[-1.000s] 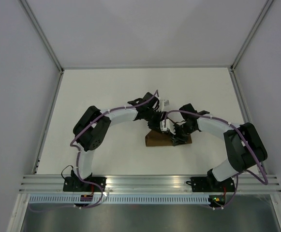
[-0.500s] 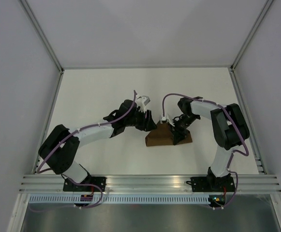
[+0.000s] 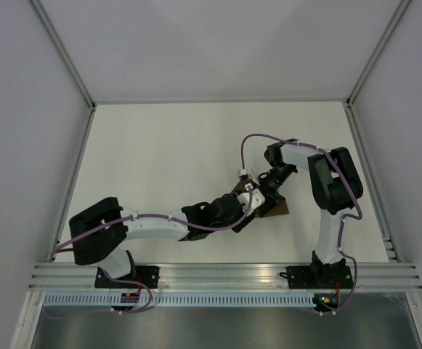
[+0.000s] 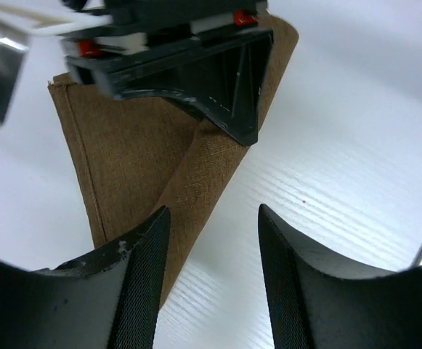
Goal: Fold the napkin, place the utensils inside, and roll it up
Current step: Roll the napkin at the center of the board.
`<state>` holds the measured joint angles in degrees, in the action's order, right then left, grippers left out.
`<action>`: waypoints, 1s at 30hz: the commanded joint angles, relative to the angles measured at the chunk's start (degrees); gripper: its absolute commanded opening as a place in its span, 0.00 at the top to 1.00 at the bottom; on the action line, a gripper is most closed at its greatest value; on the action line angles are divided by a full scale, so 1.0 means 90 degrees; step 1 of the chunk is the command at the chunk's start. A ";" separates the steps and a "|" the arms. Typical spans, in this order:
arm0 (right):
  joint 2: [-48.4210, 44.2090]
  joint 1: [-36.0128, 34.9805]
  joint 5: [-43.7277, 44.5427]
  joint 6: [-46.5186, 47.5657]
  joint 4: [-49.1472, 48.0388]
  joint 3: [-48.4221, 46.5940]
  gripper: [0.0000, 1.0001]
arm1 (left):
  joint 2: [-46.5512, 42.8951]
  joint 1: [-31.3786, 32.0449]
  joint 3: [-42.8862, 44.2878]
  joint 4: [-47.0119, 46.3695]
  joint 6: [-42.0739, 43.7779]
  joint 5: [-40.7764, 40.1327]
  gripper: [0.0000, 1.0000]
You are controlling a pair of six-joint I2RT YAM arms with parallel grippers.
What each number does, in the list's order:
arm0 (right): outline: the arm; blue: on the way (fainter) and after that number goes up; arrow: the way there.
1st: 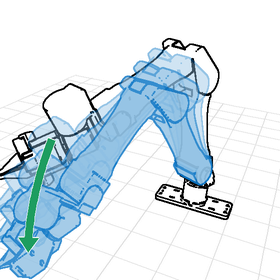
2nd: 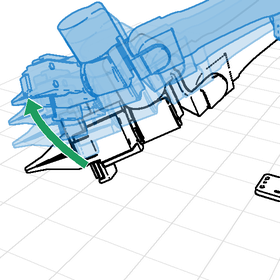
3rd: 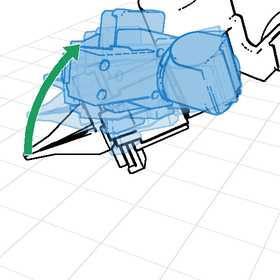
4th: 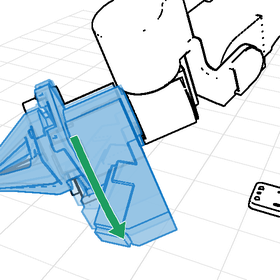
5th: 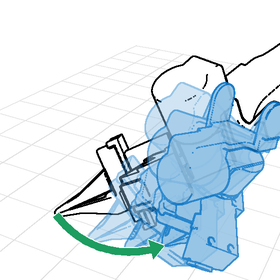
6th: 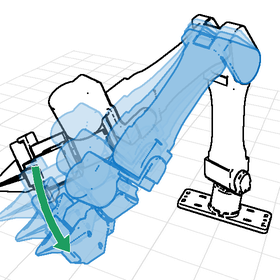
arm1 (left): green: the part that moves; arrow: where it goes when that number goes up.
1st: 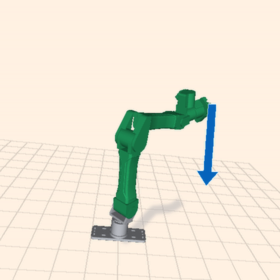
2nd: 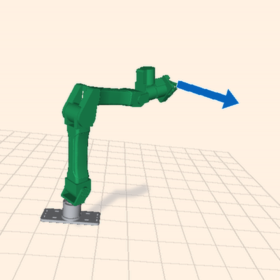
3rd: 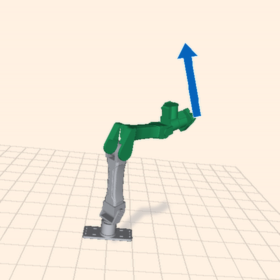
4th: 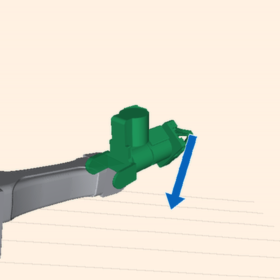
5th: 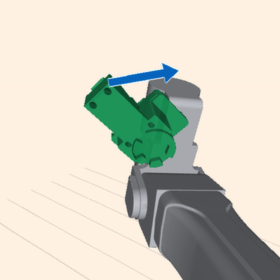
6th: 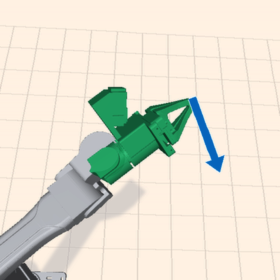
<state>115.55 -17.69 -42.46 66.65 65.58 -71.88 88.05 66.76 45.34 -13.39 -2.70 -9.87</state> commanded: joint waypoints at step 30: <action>0.0863 -0.0007 0.0821 -0.0169 -0.0226 -0.0275 0.80 | 0.3019 0.1108 0.0840 -0.1455 0.3553 -0.2187 0.57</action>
<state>119.57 -17.39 -42.85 62.19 68.95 -75.72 113.49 78.39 51.72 -30.55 29.85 -35.33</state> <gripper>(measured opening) 0.321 0.448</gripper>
